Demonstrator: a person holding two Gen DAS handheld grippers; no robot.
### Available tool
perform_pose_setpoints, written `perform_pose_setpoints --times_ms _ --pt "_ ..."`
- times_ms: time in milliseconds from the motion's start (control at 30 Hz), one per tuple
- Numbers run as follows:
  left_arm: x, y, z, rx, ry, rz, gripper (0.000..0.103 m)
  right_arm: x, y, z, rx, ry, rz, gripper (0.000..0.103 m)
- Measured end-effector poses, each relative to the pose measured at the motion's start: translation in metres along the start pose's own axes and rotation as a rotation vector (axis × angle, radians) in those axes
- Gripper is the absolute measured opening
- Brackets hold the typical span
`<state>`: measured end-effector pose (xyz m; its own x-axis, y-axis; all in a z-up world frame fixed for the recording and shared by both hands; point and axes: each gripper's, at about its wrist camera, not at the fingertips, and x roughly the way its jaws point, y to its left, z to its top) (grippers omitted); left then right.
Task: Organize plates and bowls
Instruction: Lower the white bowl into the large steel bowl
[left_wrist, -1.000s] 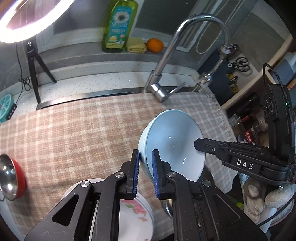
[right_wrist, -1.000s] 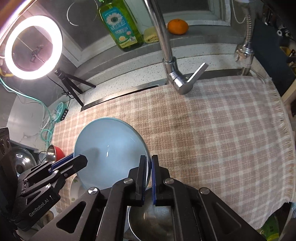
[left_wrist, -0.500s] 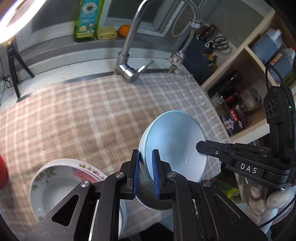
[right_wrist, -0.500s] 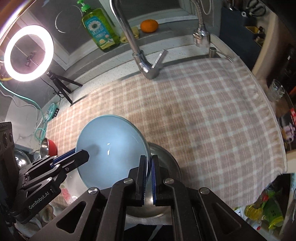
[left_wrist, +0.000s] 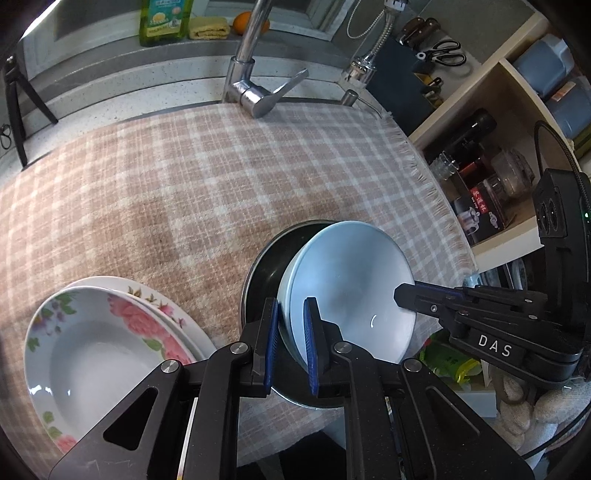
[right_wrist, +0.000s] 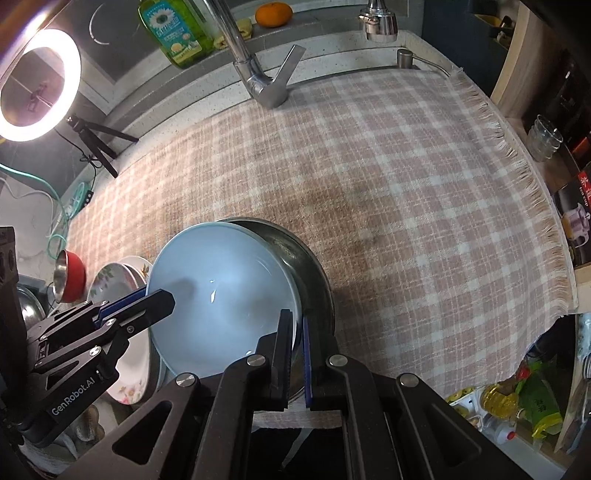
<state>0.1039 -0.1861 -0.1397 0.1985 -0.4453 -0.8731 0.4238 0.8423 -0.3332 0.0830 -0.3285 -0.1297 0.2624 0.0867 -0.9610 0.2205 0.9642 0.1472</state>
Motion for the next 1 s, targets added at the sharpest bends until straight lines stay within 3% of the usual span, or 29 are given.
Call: perform_pose_setpoints --times_ms 500,1000 --pt "0.023 0.0 -0.002 0.038 0.059 0.055 0.012 0.018 0.004 0.007 -0.065 0.045 -0.05 0.005" --pt "0.023 -0.004 -0.001 0.054 0.085 0.048 0.016 0.024 0.004 0.009 -0.087 0.074 -0.06 0.008"
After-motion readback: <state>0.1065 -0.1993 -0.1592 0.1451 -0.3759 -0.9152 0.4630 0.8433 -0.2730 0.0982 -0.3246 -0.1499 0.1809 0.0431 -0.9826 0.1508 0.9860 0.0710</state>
